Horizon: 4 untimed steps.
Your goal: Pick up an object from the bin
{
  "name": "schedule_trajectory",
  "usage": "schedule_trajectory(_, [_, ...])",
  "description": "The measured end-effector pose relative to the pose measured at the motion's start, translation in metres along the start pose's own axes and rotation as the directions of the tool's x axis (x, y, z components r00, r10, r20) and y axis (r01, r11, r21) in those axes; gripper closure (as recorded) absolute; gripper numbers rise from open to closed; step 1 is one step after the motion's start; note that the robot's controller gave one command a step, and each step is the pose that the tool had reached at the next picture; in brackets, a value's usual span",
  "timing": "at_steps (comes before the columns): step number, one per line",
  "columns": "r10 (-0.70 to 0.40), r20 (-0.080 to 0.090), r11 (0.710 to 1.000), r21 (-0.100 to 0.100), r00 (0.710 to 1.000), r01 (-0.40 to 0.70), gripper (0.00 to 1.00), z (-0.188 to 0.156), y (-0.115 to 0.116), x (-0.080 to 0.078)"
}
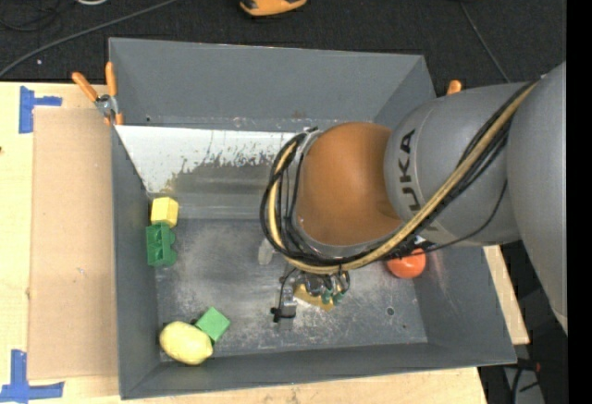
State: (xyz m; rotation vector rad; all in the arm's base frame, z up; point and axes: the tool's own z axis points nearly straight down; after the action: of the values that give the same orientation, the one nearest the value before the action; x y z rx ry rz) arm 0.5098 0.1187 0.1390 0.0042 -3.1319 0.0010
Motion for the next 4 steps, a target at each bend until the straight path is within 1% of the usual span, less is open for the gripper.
schedule_trajectory(1, [0.004,0.007,1.000,-0.001,1.000,-0.004,0.00,-0.004,-0.001,-0.002])
schedule_trajectory(2, [-0.014,0.005,1.000,-0.001,1.000,0.014,0.00,-0.002,0.009,-0.005])
schedule_trajectory(3, [-0.078,0.003,0.997,-0.001,0.997,0.078,0.00,0.000,-0.043,0.008])
schedule_trajectory(4, [-0.093,0.006,0.996,-0.002,0.996,0.093,0.00,-0.034,-0.084,-0.062])
